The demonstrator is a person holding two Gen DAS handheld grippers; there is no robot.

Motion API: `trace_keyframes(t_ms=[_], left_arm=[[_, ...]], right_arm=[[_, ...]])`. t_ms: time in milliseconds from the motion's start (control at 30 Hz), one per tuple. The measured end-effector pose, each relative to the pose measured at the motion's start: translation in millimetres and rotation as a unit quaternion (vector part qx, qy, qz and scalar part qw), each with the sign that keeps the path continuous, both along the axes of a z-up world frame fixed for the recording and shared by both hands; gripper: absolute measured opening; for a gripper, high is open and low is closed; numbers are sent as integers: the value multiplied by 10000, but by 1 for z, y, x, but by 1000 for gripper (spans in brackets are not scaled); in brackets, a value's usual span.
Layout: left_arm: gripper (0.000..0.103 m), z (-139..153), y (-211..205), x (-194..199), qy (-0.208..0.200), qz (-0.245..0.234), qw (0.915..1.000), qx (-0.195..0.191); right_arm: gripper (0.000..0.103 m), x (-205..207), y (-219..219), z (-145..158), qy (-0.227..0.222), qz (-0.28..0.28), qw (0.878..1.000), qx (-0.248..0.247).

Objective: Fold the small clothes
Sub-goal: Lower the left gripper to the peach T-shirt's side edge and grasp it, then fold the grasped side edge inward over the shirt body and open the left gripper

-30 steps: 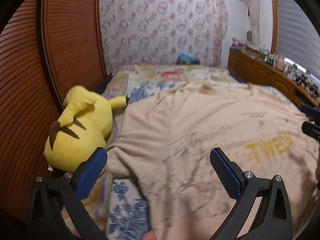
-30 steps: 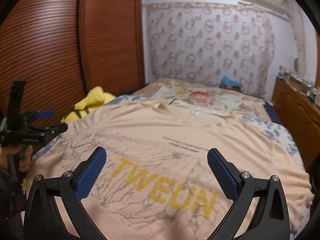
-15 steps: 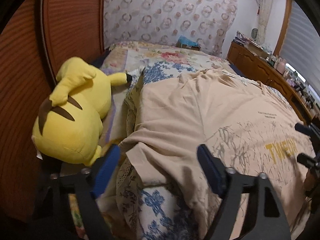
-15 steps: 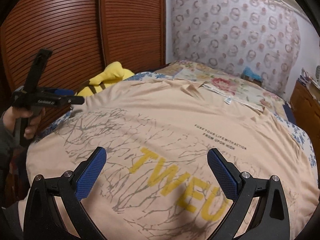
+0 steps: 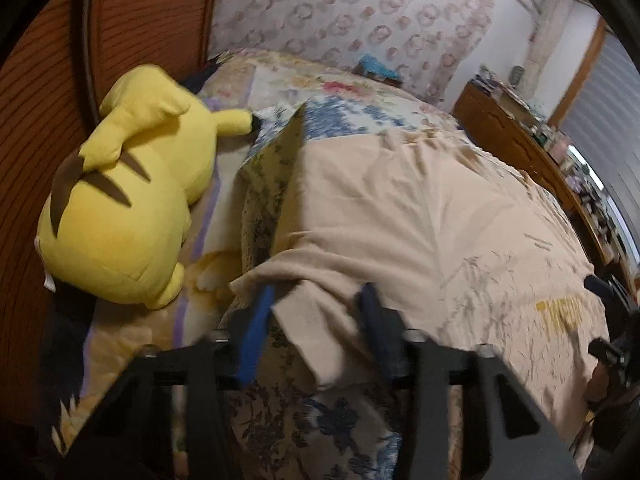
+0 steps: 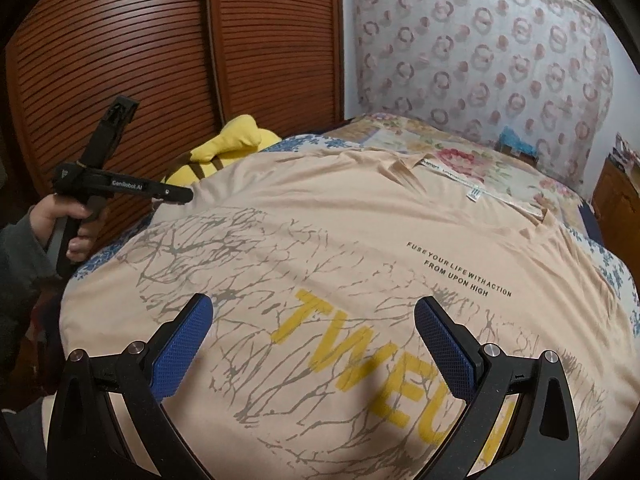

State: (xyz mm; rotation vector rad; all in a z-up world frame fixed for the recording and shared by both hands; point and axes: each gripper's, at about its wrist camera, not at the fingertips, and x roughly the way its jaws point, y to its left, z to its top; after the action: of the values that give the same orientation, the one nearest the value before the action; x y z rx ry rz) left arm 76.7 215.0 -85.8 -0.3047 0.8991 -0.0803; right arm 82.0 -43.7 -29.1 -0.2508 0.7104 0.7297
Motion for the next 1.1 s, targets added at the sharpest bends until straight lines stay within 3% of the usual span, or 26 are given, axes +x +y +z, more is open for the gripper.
trace_keyframes(t_ms=[133,167,233,467,633,767,900,1000,1067,1100], left_arm=[[15,8,-11,1,-27,-36,9978,658],[6,10,-12,1,-54,-28,9970,769],[3,18,-16,-1,-157,-128,9964,818],[2,53,-40,-1,-660,-427,9931,869],[3,77,-79,5,-970,-851,9879,859],[12,85,-106,4,-1030,-1146,9836,936],[22,92,-109,-8,-1226,-1026,9820,1006],[34,97,-104,-21,-1406,-870,9814,970],[51,99,-98,-30,-1518,-724,9815,913],[54,99,-94,-33,-1560,-650,9814,912]], right_arm=[[103,-3,-5,2,42,27,9999,115],[103,-5,-6,3,35,39,9999,132],[103,-7,-10,4,3,32,9999,151],[103,-5,-28,7,9,-142,9995,277],[103,0,-46,11,63,-360,9984,428],[103,1,-58,12,78,-476,9977,476],[103,1,-60,11,94,-489,9977,450],[103,2,-59,10,85,-474,9980,406],[103,4,-56,10,56,-446,9983,361],[103,6,-52,11,38,-407,9986,327]])
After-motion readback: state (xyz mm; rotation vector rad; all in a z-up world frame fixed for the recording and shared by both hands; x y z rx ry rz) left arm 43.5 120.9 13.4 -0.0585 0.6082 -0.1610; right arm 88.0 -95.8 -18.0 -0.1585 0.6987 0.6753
